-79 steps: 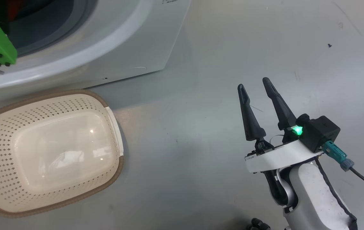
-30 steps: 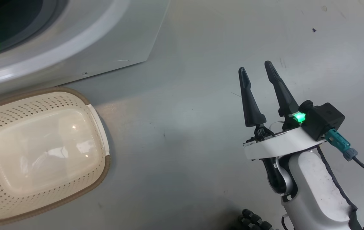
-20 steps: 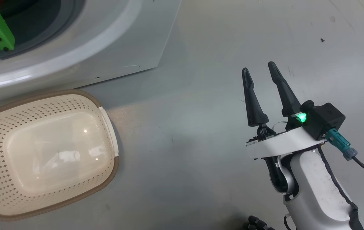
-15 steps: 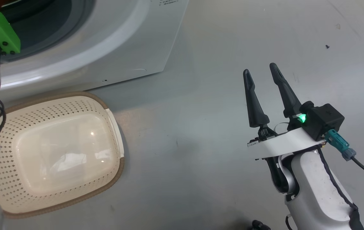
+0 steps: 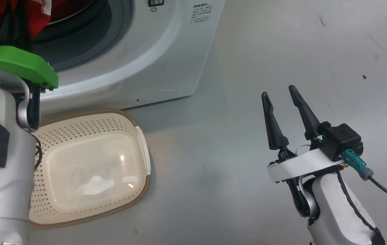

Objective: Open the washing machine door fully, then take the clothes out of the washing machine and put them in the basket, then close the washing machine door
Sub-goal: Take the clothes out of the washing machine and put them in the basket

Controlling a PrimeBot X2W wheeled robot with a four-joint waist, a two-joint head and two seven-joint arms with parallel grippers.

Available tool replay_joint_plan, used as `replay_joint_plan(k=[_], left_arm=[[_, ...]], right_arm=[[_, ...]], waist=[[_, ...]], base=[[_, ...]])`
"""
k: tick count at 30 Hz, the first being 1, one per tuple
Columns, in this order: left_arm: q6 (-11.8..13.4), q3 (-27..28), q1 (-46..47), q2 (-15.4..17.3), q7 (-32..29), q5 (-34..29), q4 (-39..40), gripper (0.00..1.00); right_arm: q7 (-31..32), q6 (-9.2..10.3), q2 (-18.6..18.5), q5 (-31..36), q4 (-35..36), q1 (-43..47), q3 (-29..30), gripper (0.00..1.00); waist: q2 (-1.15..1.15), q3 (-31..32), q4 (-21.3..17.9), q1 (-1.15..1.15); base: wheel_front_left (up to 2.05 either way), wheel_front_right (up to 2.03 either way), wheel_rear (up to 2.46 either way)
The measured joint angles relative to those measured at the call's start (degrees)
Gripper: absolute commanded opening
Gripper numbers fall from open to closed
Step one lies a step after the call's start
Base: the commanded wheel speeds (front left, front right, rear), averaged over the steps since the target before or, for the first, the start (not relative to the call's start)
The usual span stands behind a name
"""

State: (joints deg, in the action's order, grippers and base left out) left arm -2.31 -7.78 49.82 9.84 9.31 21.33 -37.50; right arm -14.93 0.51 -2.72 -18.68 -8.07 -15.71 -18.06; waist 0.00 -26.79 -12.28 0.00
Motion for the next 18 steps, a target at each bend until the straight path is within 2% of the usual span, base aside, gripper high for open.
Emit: replay_joint_plan(k=[6,18], left_arm=[[0.4,-0.4,-4.3,-2.0,3.8,0.0,2.3,0.0],[2.6,-1.4,-12.9,-3.7,5.0,-2.1,8.7,0.0]], right_arm=[[0.0,-0.44,0.0,1.3,-0.5,1.8,1.2,1.0],[0.0,-1.63,0.0,2.5,-1.7,4.5,2.4,1.0]], waist=[[0.0,2.5,2.3,0.0],[0.0,7.2,6.6,0.0]], base=[[0.0,0.0,0.0],[0.0,0.0,0.0]])
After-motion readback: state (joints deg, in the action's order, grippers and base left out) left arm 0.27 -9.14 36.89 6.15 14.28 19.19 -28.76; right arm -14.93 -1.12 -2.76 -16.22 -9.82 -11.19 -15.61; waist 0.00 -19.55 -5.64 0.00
